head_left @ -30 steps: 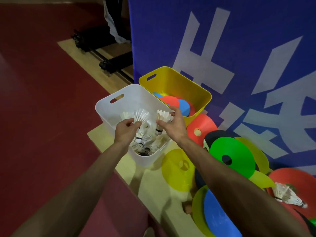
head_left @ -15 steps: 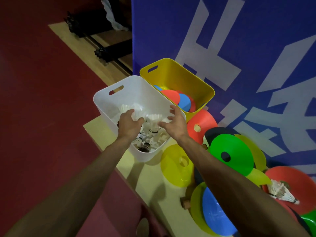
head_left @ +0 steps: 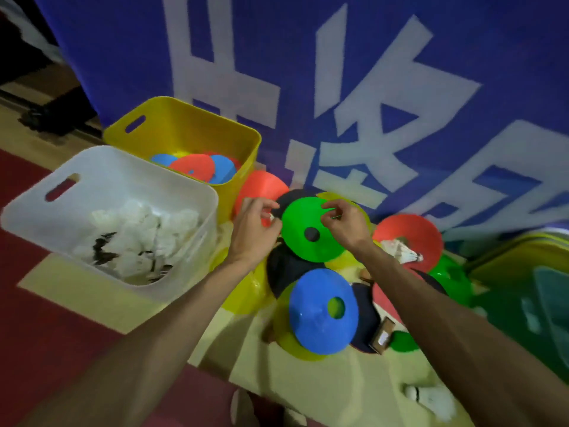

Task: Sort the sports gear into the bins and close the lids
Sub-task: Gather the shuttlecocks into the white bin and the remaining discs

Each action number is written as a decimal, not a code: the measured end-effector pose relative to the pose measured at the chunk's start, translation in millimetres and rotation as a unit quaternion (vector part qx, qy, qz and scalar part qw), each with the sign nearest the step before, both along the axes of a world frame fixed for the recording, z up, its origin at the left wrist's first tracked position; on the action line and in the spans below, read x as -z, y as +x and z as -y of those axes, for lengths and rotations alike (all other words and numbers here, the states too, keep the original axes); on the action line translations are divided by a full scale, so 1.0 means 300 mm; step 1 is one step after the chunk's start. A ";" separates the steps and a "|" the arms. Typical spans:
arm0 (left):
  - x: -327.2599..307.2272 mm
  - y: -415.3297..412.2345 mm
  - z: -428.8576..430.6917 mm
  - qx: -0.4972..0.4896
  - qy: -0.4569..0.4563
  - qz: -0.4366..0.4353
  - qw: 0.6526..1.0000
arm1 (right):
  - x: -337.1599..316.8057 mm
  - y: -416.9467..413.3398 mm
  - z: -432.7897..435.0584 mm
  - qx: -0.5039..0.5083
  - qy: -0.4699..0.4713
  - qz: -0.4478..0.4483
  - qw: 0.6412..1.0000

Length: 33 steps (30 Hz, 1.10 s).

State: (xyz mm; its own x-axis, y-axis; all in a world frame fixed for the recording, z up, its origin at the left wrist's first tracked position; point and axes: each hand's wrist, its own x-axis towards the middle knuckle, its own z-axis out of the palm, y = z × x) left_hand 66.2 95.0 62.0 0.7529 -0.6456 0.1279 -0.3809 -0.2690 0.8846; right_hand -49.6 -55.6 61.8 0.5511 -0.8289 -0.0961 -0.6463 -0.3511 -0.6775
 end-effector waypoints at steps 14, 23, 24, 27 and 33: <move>0.259 -0.754 0.293 0.330 0.193 -0.070 0.921 | 0.115 -0.856 0.218 0.154 0.093 -0.174 0.968; 0.442 -1.125 0.305 0.446 0.330 -0.065 0.830 | 0.266 -1.099 0.296 0.141 0.074 -0.261 0.952; 0.462 -1.158 0.301 0.457 0.343 -0.046 0.819 | 0.287 -1.110 0.304 0.117 0.069 -0.279 0.951; 0.511 -1.222 0.295 0.483 0.374 0.001 0.792 | 0.336 -1.134 0.320 0.059 0.056 -0.320 0.944; 0.562 -1.284 0.284 0.462 0.371 0.078 0.802 | 0.386 -1.183 0.343 -0.018 0.015 -0.395 0.918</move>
State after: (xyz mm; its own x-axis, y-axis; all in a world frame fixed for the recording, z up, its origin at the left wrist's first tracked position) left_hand -319.0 9.8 -106.6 -0.0794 -0.8606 -0.5030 -0.8117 -0.2371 0.5338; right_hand -404.4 -158.6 -53.9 0.3269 -0.8017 -0.5005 -0.9286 -0.3708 -0.0126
